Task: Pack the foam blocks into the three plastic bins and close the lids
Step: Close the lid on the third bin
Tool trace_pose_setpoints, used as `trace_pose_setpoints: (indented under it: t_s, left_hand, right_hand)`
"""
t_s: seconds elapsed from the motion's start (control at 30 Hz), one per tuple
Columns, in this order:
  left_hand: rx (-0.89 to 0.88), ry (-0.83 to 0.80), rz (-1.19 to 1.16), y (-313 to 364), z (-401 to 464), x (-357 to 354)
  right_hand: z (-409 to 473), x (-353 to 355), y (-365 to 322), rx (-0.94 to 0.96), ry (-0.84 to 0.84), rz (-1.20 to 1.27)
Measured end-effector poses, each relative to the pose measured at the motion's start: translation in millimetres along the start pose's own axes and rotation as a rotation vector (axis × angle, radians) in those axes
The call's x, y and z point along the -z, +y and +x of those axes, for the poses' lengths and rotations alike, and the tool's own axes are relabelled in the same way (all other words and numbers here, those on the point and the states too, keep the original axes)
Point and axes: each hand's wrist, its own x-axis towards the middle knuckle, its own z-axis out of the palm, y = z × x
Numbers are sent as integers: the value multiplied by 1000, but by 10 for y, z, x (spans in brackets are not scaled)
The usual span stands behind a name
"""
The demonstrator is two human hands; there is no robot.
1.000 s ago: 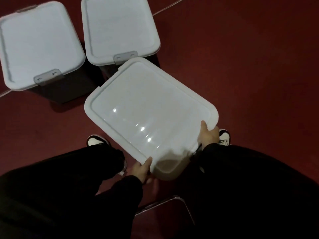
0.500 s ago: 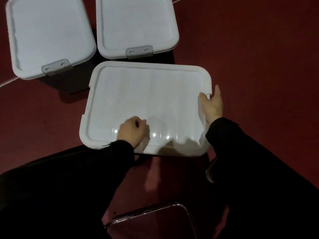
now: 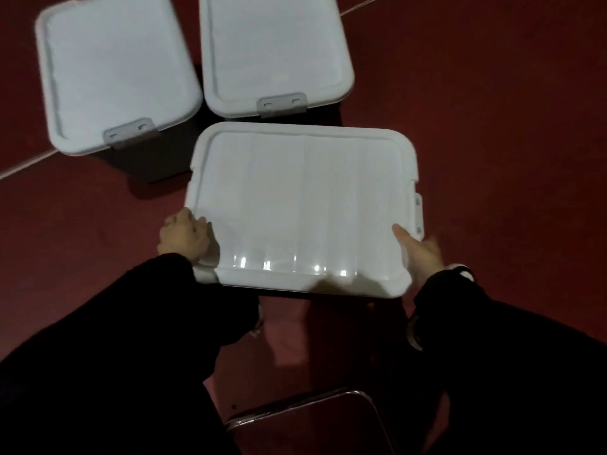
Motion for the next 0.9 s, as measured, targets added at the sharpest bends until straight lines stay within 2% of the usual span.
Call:
trace_pose_setpoints:
  t_s: [0.1, 0.23, 0.3, 0.5, 0.6, 0.7, 0.8, 0.9]
  left_hand:
    - [62, -5, -88, 30, 122, 15]
    - [99, -54, -234, 95, 262, 0]
    - [136, -35, -301, 70, 324, 10]
    - [235, 17, -528, -79, 464, -35]
    - [256, -17, -556, -193, 565, -88]
    - [257, 9, -559, -251, 626, -152]
    - [234, 52, -511, -197, 569, -161]
    - [212, 65, -475, -150, 506, -101]
  right_hand:
    - [139, 45, -16, -50, -50, -29]
    - [441, 109, 38, -18, 79, -84]
    - [309, 37, -42, 4, 103, -88]
    - [-32, -179, -62, 202, 190, -9]
    - [-191, -233, -60, 285, 221, 4]
    - [-202, -211, -116, 287, 238, 5]
    - [-215, -177, -168, 306, 253, -111]
    - [-258, -150, -194, 340, 319, -379]
